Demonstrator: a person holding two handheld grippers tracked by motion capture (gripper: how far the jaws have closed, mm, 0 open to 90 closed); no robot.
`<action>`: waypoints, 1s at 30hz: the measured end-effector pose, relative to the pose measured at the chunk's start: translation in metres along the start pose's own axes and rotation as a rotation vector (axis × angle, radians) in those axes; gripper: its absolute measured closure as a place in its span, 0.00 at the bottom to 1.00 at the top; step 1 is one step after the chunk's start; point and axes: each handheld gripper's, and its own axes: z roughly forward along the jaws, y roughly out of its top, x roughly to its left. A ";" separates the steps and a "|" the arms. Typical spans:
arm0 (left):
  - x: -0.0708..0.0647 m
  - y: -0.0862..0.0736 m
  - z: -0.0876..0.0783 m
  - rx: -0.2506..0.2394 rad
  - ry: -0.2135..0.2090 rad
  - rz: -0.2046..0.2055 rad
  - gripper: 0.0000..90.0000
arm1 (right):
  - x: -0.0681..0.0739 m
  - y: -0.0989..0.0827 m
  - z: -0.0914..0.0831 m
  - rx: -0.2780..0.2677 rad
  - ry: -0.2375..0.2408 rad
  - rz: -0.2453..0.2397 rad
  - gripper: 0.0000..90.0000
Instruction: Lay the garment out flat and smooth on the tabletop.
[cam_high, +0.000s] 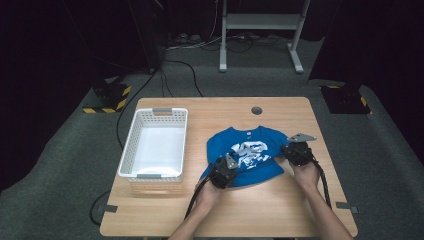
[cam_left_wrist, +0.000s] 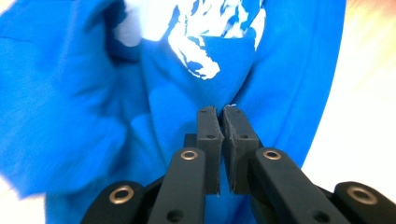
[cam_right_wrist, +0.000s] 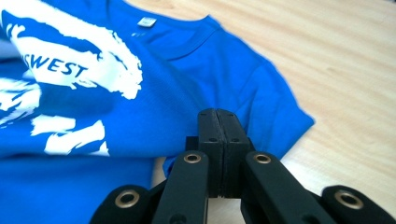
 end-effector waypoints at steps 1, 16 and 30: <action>0.001 -0.002 -0.004 -0.006 -0.003 -0.002 0.95 | -0.001 0.002 0.001 0.001 -0.008 -0.002 1.00; 0.022 0.010 -0.006 -0.079 0.063 -0.094 0.64 | 0.012 0.000 -0.016 -0.059 0.044 -0.004 0.80; 0.048 0.019 0.028 -0.037 0.131 -0.163 0.63 | 0.045 -0.025 -0.009 0.007 0.170 -0.080 0.77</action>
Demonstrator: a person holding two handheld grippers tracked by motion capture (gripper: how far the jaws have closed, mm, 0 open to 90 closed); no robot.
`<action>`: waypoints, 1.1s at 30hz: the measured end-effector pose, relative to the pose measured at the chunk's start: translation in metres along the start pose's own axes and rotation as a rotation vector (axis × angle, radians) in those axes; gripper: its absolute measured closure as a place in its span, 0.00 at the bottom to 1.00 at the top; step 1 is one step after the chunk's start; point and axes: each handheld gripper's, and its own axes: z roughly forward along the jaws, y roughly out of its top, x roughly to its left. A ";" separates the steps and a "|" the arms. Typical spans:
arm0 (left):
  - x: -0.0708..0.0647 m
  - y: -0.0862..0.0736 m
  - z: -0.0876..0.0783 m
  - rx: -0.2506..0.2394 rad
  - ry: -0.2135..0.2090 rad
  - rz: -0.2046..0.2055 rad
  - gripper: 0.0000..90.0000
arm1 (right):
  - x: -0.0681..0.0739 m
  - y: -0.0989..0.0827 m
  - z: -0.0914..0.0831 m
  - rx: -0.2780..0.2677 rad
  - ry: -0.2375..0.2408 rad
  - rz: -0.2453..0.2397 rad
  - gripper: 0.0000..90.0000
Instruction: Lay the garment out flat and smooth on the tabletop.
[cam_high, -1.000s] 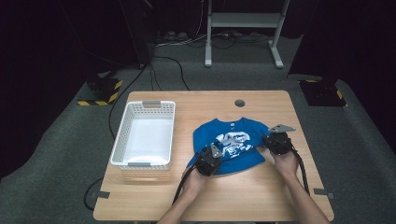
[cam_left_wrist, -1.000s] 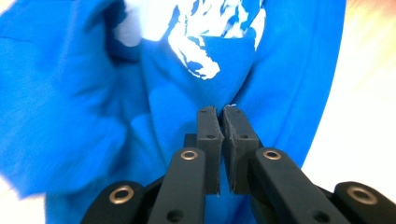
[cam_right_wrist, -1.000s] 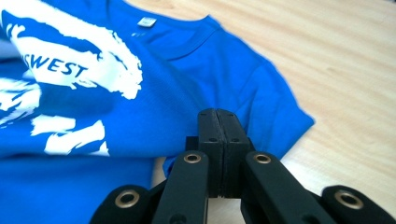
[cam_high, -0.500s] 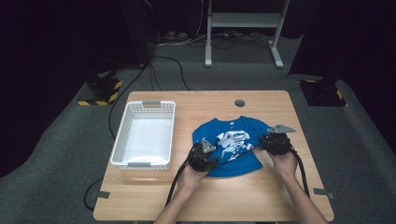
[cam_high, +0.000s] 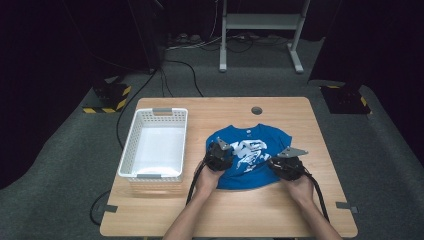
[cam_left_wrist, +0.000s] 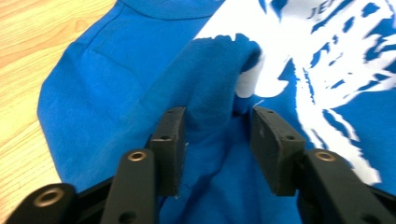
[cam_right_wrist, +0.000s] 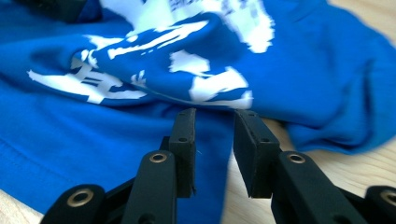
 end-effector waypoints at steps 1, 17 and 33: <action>0.000 0.000 0.000 0.001 0.005 0.001 0.64 | 0.002 0.000 0.003 0.005 0.006 -0.003 0.77; 0.009 -0.001 -0.005 0.065 0.043 0.038 0.93 | 0.009 -0.018 -0.002 0.033 -0.033 -0.082 1.00; -0.001 -0.011 -0.017 0.016 -0.034 0.037 0.75 | -0.006 -0.032 -0.027 -0.029 -0.054 0.024 0.80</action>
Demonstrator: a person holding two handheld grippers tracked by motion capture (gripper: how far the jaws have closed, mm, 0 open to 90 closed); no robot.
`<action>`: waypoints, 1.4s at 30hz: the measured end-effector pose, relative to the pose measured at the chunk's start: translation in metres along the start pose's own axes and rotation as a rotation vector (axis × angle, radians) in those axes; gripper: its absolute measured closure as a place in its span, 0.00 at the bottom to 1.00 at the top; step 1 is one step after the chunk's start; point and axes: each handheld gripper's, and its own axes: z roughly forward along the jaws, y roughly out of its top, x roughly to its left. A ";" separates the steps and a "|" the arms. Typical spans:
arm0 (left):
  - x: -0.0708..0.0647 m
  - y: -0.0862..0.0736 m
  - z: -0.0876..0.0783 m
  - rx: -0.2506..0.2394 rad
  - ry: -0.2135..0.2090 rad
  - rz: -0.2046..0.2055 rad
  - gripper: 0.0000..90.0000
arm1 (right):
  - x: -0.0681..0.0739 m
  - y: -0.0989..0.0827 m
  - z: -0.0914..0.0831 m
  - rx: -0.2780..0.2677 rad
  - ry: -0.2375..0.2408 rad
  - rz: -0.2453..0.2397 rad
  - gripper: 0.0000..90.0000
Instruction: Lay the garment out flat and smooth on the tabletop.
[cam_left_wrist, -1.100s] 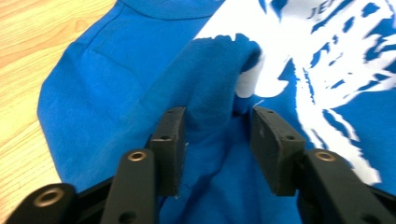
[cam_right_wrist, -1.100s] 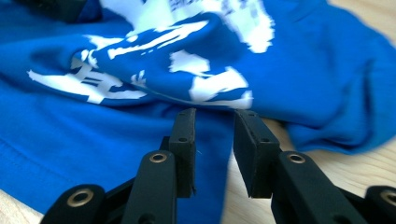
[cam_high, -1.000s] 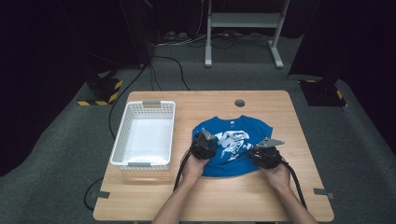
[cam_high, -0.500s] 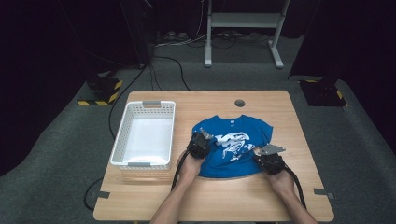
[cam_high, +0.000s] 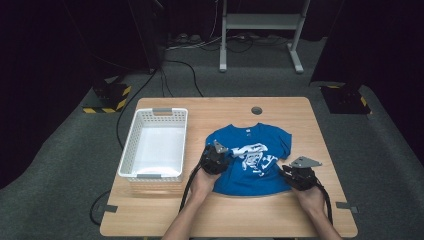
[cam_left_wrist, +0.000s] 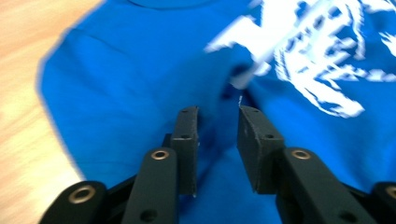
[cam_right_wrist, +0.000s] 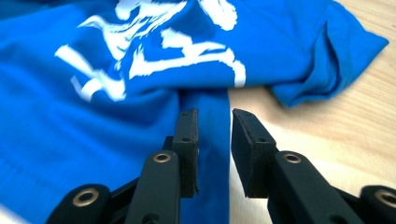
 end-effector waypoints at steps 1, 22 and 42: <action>0.000 -0.001 0.002 0.011 0.002 -0.002 0.74 | 0.000 0.002 0.003 0.003 -0.001 0.000 0.80; 0.010 -0.013 -0.013 0.004 0.035 -0.034 0.78 | -0.002 -0.007 -0.004 0.016 -0.038 -0.033 0.98; 0.025 0.008 0.011 0.058 0.125 -0.065 0.92 | -0.006 -0.001 0.007 0.083 -0.044 -0.055 0.99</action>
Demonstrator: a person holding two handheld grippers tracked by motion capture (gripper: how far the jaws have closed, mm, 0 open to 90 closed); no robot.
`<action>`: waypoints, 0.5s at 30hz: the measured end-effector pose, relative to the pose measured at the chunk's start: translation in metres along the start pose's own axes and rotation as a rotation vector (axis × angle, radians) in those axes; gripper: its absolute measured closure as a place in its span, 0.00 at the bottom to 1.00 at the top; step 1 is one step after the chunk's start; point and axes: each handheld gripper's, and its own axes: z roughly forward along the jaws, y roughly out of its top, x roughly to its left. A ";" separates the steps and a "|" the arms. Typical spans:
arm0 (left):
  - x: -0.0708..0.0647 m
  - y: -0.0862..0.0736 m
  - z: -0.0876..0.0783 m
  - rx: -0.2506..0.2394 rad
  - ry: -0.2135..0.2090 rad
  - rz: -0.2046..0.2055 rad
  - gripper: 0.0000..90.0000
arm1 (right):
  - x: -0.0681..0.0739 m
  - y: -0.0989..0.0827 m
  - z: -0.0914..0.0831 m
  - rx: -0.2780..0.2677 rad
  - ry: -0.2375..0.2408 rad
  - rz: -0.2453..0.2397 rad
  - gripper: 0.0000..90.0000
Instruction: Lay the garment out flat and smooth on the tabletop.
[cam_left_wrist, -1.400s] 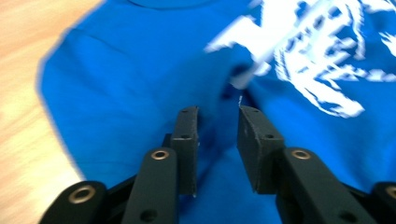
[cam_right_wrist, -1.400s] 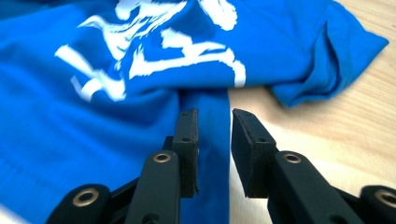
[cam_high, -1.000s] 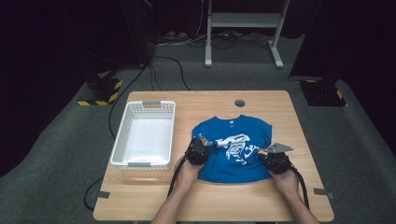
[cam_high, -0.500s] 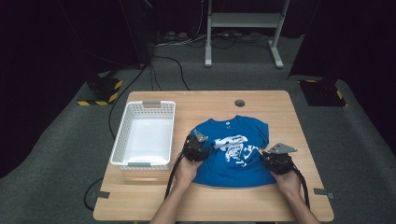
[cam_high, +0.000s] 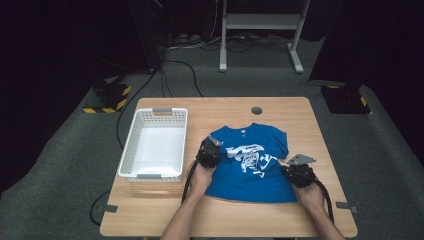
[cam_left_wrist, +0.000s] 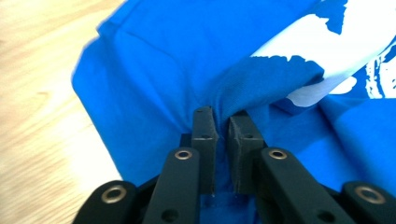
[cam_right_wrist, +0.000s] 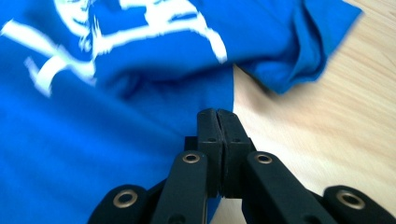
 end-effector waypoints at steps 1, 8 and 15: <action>0.001 0.002 -0.002 -0.013 0.002 -0.005 0.92 | -0.001 -0.003 -0.003 0.000 0.001 0.004 0.99; -0.004 0.010 -0.005 -0.068 -0.016 -0.020 0.68 | -0.004 -0.007 -0.021 -0.061 -0.002 0.044 0.90; -0.023 -0.006 -0.027 -0.099 -0.047 0.026 0.63 | -0.001 0.020 -0.007 -0.110 -0.001 0.053 0.77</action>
